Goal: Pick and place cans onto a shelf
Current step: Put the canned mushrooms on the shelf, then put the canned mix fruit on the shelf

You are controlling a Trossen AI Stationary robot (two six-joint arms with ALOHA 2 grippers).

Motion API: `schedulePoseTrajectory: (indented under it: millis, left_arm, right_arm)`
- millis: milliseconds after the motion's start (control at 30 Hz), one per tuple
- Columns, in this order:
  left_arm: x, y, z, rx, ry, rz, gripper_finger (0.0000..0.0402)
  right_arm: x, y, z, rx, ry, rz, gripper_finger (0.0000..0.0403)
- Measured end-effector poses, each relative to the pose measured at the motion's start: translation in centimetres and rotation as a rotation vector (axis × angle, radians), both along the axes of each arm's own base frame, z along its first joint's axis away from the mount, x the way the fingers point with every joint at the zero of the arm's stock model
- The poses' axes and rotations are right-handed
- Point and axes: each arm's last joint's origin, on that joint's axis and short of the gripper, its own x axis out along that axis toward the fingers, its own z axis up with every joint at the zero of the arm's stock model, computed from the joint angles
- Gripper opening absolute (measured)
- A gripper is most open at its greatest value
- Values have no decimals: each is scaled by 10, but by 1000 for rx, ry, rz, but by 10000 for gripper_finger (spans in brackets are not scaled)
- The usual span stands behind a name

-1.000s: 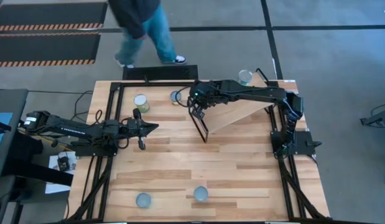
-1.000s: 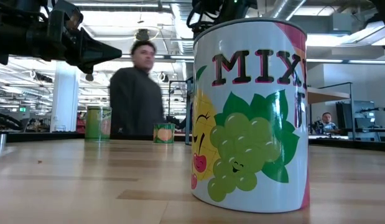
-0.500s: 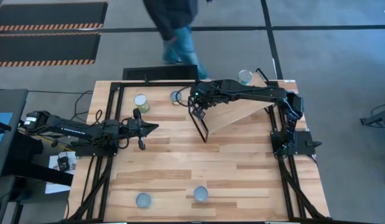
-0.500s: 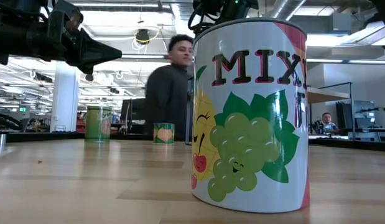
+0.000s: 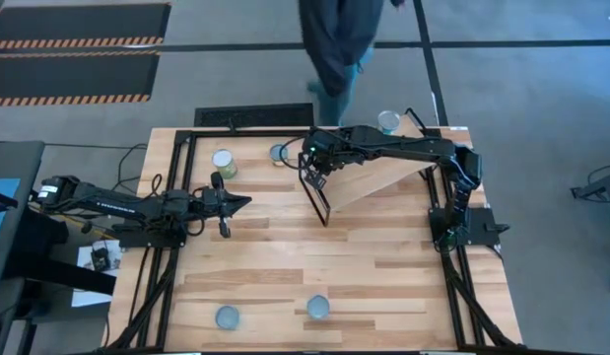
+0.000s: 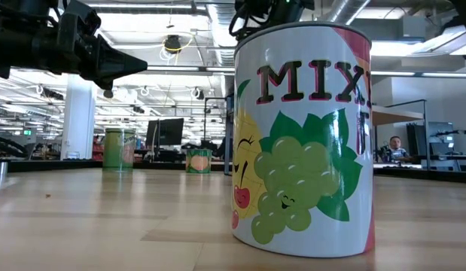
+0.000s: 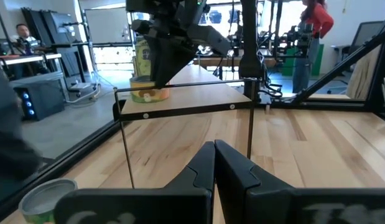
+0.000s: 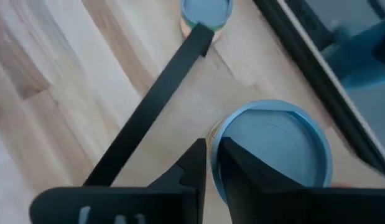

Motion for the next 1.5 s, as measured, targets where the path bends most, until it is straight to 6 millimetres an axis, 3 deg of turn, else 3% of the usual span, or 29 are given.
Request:
schedulePoseTrajectory:
  millis: [567, 800, 933, 1200, 1500]
  left_arm:
    - [0, 0, 0, 0, 2, -11, 0]
    - [0, -1, 0, 0, 1, -40, 0]
    - [0, -1, 0, -1, 4, -40, 0]
    - [0, -1, 1, -6, -11, -40, 0]
    - [1, -1, 4, -18, -29, -41, 0]
  right_arm:
    - [-10, 17, 25, -73, -15, 74, 109]
    - [-32, 73, 63, -235, -67, 256, 14]
    - [-50, 109, 67, -251, -203, 362, 18]
    - [-83, 165, 21, -197, -523, 591, 8]
    - [-119, 181, -53, -185, -794, 659, 4]
